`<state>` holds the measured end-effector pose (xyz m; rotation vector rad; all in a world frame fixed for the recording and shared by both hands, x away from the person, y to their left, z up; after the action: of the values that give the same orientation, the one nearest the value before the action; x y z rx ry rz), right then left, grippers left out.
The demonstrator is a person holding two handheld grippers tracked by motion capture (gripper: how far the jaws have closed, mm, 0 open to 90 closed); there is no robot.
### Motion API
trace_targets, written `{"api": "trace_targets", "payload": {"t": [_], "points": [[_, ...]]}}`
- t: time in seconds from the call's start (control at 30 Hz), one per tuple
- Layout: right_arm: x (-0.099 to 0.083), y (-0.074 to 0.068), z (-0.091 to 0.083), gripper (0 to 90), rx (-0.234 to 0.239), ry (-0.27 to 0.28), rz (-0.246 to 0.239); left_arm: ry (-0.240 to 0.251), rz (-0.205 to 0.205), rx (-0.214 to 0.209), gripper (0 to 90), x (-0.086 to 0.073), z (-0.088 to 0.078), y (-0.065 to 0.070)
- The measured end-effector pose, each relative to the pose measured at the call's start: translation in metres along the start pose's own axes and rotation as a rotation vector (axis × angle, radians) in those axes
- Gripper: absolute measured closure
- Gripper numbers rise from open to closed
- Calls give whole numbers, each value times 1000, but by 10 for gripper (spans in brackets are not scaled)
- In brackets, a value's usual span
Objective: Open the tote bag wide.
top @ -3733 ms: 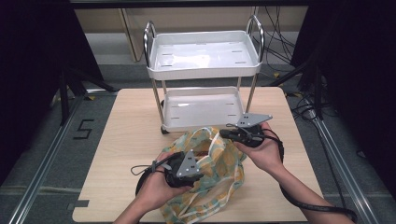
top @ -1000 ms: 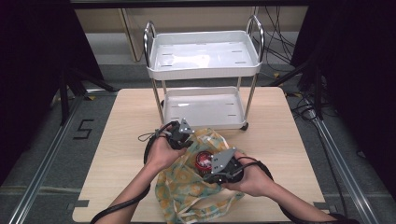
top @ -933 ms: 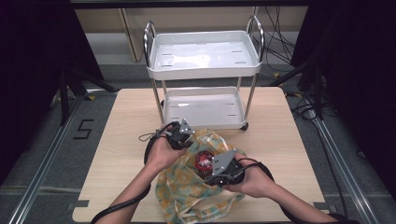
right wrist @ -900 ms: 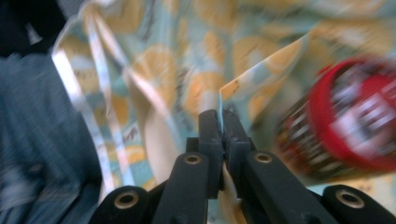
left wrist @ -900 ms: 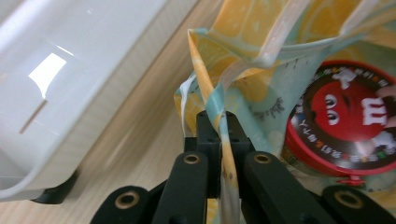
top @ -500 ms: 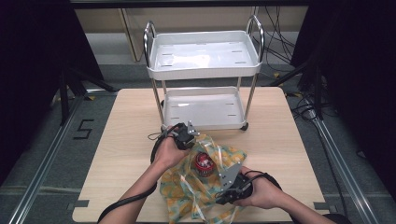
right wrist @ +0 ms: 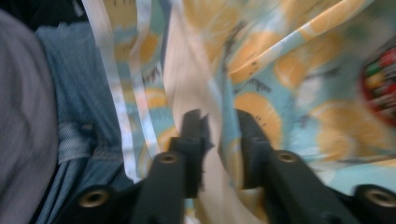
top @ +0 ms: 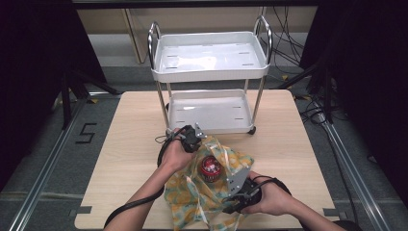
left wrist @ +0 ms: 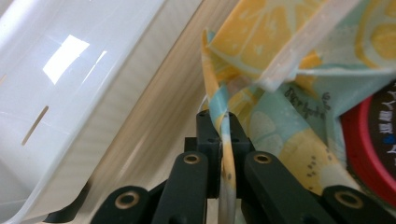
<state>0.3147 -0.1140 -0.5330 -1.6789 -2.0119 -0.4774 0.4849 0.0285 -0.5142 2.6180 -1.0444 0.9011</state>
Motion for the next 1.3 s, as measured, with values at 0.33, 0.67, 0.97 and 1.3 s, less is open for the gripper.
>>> {"api": "trace_targets", "payload": {"t": [0.33,0.67,0.97,1.3], "points": [[25,28,-46,553,-204,179,-2,4,7,-2,885,1,1,4],[33,79,-96,494,-521,306,56,8,12,-3,885,2,1,5],[3,118,-88,448,-575,206,212,9,21,0,881,3,0,6],[-15,126,-58,856,-482,117,339,11,8,-21,806,1,-7,8]]}}
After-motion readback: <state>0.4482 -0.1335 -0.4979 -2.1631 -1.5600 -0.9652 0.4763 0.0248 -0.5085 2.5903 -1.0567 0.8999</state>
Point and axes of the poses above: each handheld gripper's, and its own axes: z roughly forward along the jaws, x roughly out of its top, y roughly to its right, the point moved 8 cm from there along z, roughly forward along the jaws, and after that the axes turned 14 degrees about -z, right-handed, at the moved point
